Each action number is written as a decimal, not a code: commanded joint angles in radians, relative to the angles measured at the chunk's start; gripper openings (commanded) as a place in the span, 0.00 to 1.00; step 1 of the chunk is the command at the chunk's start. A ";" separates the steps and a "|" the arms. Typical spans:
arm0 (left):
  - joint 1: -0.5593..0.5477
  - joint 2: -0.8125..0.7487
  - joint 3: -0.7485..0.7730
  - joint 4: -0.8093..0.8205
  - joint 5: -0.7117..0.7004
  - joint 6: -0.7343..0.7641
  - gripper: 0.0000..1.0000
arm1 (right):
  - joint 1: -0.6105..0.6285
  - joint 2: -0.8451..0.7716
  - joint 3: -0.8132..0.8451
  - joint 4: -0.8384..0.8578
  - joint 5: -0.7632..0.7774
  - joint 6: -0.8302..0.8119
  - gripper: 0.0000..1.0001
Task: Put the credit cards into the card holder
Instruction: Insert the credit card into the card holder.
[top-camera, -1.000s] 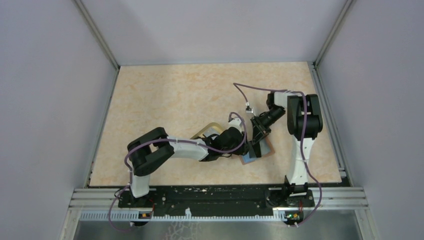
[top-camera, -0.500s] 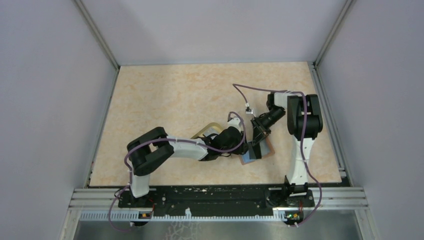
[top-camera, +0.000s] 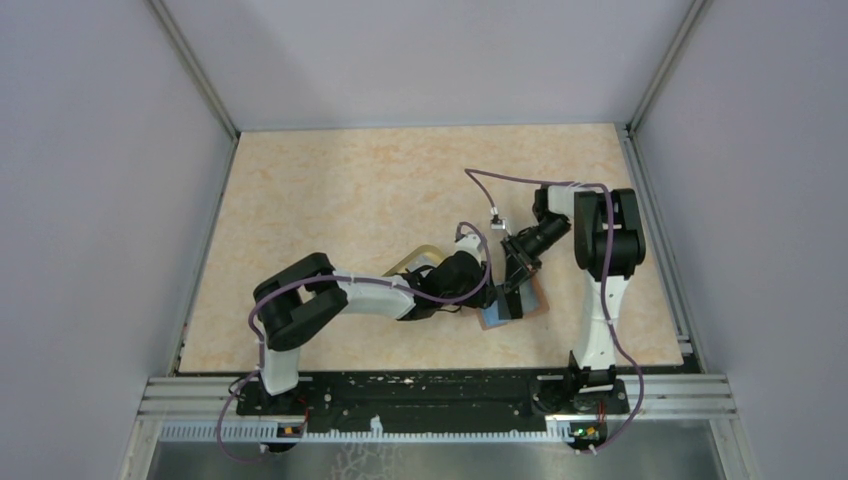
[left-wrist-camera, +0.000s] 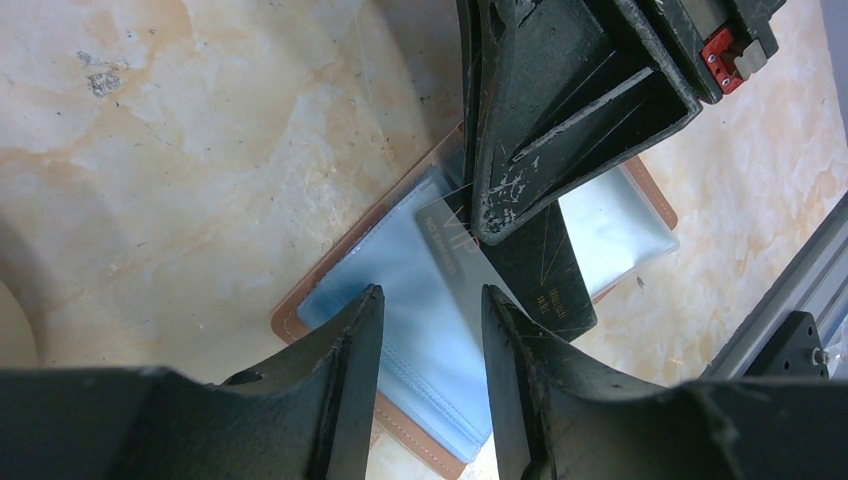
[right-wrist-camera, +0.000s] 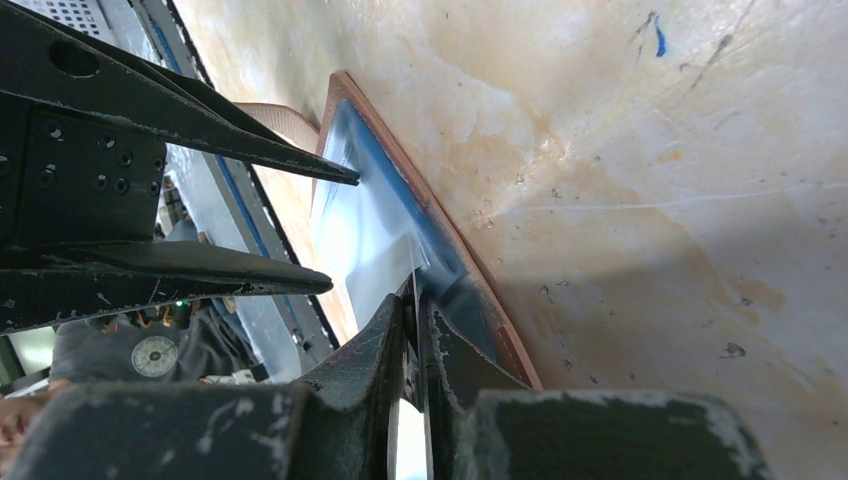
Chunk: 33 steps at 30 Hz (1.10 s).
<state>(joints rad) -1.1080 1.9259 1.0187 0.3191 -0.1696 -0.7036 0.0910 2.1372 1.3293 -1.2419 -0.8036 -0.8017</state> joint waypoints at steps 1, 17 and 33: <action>0.010 0.016 0.007 -0.014 0.023 0.021 0.48 | 0.029 0.027 0.015 0.040 0.024 -0.028 0.09; 0.011 -0.017 0.023 -0.002 0.054 0.034 0.48 | 0.033 -0.008 0.013 0.074 -0.028 -0.022 0.16; -0.137 0.055 0.237 -0.019 -0.021 -0.013 0.45 | 0.033 -0.020 0.002 0.106 -0.030 0.000 0.17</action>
<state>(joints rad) -1.2018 1.8992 1.1339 0.3313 -0.1078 -0.6994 0.1131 2.1368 1.3293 -1.2079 -0.8326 -0.7902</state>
